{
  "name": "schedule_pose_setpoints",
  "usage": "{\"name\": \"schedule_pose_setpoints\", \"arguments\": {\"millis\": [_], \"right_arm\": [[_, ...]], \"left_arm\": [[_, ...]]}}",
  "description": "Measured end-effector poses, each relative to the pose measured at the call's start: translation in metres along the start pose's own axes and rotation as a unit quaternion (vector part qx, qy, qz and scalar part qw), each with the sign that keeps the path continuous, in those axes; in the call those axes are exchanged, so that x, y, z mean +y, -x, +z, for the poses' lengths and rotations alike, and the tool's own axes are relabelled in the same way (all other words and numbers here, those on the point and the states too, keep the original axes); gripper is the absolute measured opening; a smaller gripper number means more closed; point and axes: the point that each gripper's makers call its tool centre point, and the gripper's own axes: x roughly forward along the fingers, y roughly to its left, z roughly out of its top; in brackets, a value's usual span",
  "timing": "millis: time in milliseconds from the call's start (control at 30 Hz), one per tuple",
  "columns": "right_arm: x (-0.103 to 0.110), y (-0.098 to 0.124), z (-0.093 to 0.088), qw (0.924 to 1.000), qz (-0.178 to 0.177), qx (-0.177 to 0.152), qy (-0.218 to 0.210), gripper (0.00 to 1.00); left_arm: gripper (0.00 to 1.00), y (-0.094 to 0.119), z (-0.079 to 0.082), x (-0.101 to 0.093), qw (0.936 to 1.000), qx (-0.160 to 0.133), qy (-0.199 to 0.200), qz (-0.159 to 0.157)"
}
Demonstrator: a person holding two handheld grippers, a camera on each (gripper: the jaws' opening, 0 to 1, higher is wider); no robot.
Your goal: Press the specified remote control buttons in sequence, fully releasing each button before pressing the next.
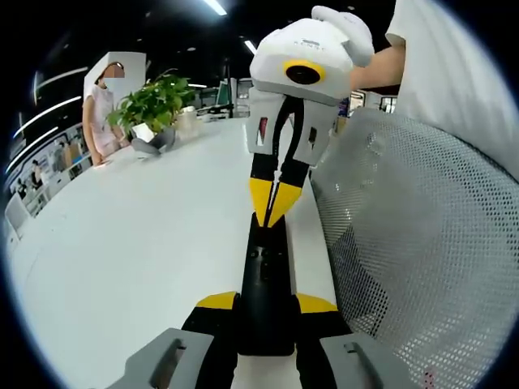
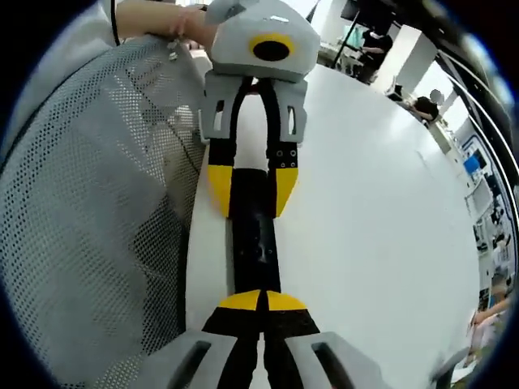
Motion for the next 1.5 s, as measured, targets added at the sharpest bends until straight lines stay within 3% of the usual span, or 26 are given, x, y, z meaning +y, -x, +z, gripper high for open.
{"name": "schedule_pose_setpoints", "arguments": {"millis": [33,67,133,233,533,767,933,1033,1100,1233,1300,1400,1500], "right_arm": [[0.0,0.0,0.002,0.9998,-0.008,-0.011,-0.017,0.0],[0.004,-0.001,0.012,0.9983,-0.012,-0.047,-0.031,0.0],[0.019,-0.004,0.023,0.9961,0.012,-0.073,-0.048,0.0],[0.028,-0.011,0.03,0.9978,0.005,-0.066,-0.009,0.0],[0.019,-0.009,0.028,0.9984,-0.011,-0.052,-0.02,0.0],[0.019,-0.012,0.029,0.999,0.005,-0.042,-0.016,0.0],[0.03,-0.016,0.028,0.999,0.032,-0.028,0.011,0.0],[0.027,-0.016,0.029,0.9978,0.007,-0.017,0.064,0.0],[0.028,-0.016,0.028,0.9984,0.004,-0.023,0.051,0.0],[0.025,-0.014,0.03,0.998,0.022,-0.052,-0.028,0.0],[0.028,-0.01,0.028,0.9924,0.048,-0.047,-0.103,0.0],[0.02,-0.005,0.031,0.9952,0.027,-0.059,-0.074,0.0],[0.008,-0.004,0.028,0.9965,0.013,-0.049,-0.066,0.0]], "left_arm": [[0.25,0.0,0.0,0.0,1.0,0.0,0.001,0.0],[0.25,0.0,0.0,0.0,1.0,0.0,0.001,0.001],[0.25,0.0,0.0,0.0,1.0,0.0,0.001,0.001],[0.25,0.0,0.0,0.0,1.0,0.0,0.0,0.0],[0.25,-0.001,0.0,0.001,1.0,0.0,0.0,0.0],[0.25,-0.001,0.001,0.001,1.0,0.0,-0.001,-0.001],[0.25,-0.002,0.001,0.0,1.0,-0.001,-0.001,-0.004],[0.25,-0.003,0.001,0.0,1.0,-0.001,-0.003,-0.004],[0.25,-0.003,0.001,0.0,1.0,0.0,-0.002,-0.003],[0.25,-0.003,0.001,0.0,1.0,0.0,-0.003,-0.003],[0.25,-0.003,0.001,0.0,1.0,0.001,-0.003,-0.003],[0.25,-0.003,0.002,0.0,1.0,0.005,-0.005,-0.002],[0.25,-0.003,0.002,0.0,1.0,0.004,-0.006,-0.004]]}}
